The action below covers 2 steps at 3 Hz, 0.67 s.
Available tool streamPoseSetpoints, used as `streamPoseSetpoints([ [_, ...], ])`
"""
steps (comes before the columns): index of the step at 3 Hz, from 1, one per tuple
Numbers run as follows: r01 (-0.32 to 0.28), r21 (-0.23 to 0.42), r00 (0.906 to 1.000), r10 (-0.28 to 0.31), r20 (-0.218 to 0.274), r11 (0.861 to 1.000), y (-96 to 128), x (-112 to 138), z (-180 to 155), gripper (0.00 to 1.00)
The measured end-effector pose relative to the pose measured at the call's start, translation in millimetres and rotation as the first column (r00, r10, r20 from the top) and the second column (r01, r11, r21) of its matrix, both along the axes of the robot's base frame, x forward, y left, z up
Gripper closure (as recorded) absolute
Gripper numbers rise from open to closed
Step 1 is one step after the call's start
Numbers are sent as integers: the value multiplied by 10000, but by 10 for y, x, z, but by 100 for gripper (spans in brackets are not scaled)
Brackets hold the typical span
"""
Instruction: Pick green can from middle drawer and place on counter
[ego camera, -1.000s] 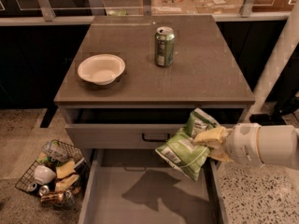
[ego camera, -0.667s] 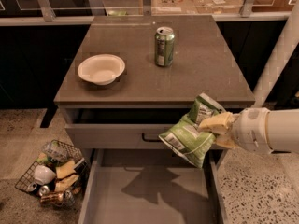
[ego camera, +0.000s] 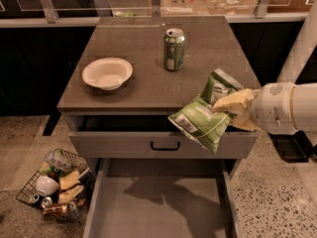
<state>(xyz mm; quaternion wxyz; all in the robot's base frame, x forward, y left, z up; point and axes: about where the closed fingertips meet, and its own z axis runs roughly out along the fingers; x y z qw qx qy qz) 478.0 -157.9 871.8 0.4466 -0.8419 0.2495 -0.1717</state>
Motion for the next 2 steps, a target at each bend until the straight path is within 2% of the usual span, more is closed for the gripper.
streamPoseSetpoints([
  [1, 516, -282, 9987, -517, -28, 9983, -64, 388, 344, 100],
  [2, 519, -288, 9986, -520, -25, 9982, -69, 396, 347, 100],
])
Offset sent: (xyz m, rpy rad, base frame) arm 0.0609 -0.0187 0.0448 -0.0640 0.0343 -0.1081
